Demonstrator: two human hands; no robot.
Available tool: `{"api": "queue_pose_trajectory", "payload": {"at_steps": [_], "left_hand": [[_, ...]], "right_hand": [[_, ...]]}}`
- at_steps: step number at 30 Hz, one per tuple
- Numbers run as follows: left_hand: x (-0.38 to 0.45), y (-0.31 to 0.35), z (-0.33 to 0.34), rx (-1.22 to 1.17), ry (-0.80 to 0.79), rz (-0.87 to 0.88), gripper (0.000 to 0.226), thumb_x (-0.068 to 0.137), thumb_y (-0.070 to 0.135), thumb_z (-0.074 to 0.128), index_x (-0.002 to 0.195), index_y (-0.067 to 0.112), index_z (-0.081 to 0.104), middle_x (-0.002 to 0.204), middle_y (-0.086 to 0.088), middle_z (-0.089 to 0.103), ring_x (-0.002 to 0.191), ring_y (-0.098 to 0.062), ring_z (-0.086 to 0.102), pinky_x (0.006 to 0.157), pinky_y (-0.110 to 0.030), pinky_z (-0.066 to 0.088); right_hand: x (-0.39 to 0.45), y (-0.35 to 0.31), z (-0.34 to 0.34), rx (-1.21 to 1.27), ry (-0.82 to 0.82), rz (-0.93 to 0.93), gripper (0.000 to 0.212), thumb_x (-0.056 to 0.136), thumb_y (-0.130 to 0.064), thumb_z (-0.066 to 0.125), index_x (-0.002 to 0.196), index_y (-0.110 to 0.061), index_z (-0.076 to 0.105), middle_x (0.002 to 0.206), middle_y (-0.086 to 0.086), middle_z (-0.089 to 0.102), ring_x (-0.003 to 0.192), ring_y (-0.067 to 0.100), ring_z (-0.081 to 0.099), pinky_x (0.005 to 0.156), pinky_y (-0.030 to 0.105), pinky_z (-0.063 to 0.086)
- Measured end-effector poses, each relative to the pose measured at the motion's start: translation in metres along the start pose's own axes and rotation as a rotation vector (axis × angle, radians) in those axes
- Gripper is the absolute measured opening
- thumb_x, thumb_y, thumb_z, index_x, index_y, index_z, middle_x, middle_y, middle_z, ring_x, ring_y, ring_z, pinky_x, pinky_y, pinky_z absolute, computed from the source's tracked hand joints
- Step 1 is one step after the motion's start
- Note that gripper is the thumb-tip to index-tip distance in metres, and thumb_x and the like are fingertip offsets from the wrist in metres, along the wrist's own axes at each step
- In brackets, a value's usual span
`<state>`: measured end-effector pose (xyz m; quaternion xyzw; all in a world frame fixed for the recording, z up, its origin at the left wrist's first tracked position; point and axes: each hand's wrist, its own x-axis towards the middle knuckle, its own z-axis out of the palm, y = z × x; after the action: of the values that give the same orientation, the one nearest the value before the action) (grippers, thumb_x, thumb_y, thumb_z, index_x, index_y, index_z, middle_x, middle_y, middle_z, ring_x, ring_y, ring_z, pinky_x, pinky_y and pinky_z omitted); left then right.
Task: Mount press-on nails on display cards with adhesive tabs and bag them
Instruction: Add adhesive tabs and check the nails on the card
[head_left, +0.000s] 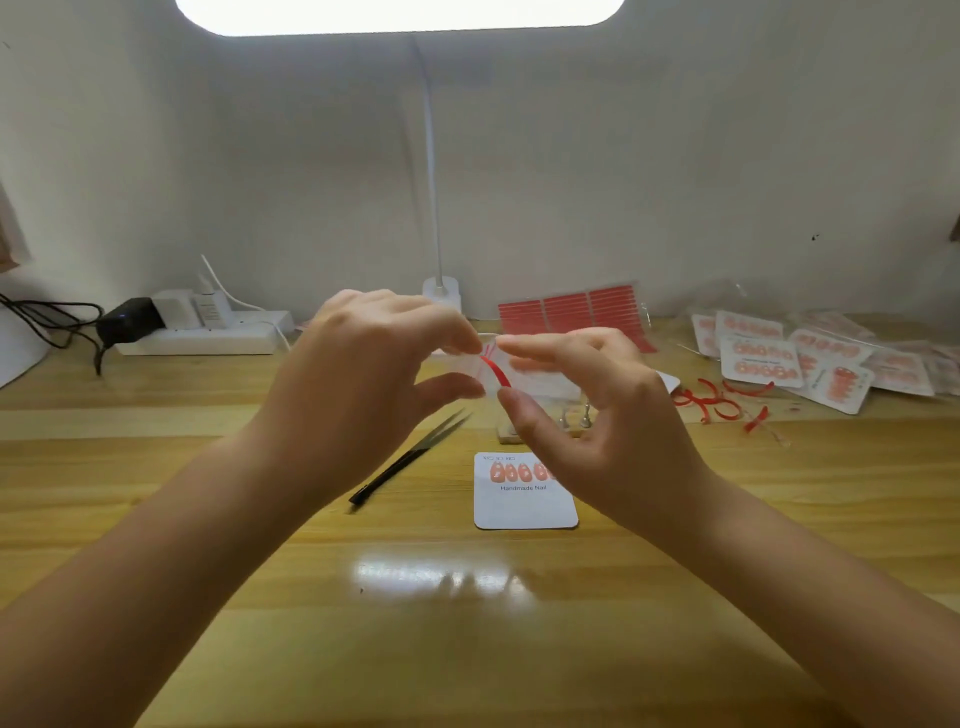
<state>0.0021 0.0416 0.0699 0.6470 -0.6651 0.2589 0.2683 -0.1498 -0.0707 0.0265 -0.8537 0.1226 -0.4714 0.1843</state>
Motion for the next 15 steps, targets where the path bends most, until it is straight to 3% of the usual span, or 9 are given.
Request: {"api": "queue_pose_trajectory", "payload": {"at_steps": [5, 10, 15], "left_hand": [[-0.001, 0.005, 0.002, 0.030, 0.018, 0.038, 0.029, 0.070, 0.023, 0.082, 0.092, 0.007, 0.072, 0.083, -0.005, 0.074, 0.072, -0.027, 0.069, 0.081, -0.043, 0.050], [-0.003, 0.012, 0.002, -0.047, 0.045, -0.007, 0.035, 0.071, 0.024, 0.081, 0.098, 0.006, 0.068, 0.088, -0.002, 0.074, 0.078, -0.023, 0.070, 0.081, -0.034, 0.049], [-0.003, 0.016, 0.003, -0.053, 0.067, -0.022, 0.034, 0.074, 0.025, 0.078, 0.101, 0.009, 0.065, 0.088, 0.004, 0.074, 0.079, -0.016, 0.068, 0.082, -0.024, 0.041]], "right_hand": [[0.002, -0.002, 0.001, -0.119, 0.065, -0.095, 0.023, 0.087, -0.021, 0.069, 0.108, -0.014, 0.073, 0.110, 0.002, 0.068, 0.107, 0.028, 0.056, 0.092, 0.042, 0.044], [0.003, -0.001, -0.001, -0.146, 0.093, -0.101, 0.021, 0.087, -0.020, 0.069, 0.105, -0.012, 0.073, 0.107, 0.003, 0.068, 0.104, 0.027, 0.057, 0.091, 0.040, 0.045], [0.003, -0.002, -0.001, -0.168, 0.122, -0.140, 0.021, 0.084, -0.016, 0.074, 0.105, -0.013, 0.073, 0.107, 0.004, 0.068, 0.104, 0.029, 0.058, 0.088, 0.046, 0.046]]}}
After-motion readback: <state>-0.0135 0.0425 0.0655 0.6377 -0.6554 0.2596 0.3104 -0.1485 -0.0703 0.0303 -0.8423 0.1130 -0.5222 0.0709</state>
